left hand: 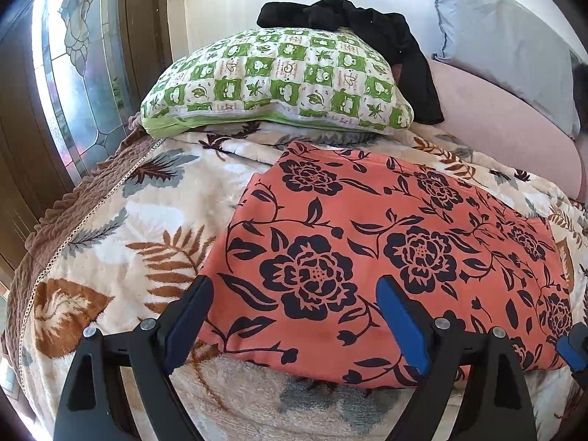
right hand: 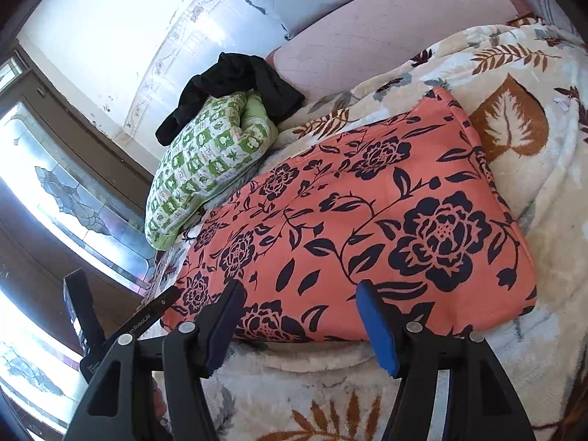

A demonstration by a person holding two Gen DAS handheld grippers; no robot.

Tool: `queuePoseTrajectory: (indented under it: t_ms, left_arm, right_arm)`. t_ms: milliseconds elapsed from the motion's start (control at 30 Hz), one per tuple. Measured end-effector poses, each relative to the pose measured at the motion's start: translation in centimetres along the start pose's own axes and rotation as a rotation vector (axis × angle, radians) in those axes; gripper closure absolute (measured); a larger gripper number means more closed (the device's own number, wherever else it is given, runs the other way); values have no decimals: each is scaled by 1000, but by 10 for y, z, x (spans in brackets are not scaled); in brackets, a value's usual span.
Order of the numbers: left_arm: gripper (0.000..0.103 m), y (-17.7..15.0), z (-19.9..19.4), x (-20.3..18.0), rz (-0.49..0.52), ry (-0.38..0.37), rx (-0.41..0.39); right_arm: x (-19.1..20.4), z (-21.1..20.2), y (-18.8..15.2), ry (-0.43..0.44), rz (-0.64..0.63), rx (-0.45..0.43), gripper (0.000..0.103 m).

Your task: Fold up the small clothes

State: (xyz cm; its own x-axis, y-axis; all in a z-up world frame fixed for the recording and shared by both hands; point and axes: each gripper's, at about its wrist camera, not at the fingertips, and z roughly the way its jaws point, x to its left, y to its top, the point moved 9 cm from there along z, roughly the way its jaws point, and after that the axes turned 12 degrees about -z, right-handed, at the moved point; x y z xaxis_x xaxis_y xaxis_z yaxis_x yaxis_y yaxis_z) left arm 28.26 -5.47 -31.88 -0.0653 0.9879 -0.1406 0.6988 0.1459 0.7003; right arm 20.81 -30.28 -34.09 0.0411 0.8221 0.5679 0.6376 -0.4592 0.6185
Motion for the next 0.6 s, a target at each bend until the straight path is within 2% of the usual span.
queuePoseTrajectory:
  t_ms: [200,333,433,600]
  left_arm:
    - [13,-1,3,2,-4,3,10]
    - [13,-2,9,8,-37,-19,56]
    - [13,5,15,30,-101,-24,86]
    - [13,7,30,75,-269,-109,199]
  right_arm:
    - [11,12,-13,28,-19,53,36]
    - [8,18,-23,43,5,86,36]
    - [-2,19,-28,63,59,111,36]
    - [-25,11,-31,100,176,114,36]
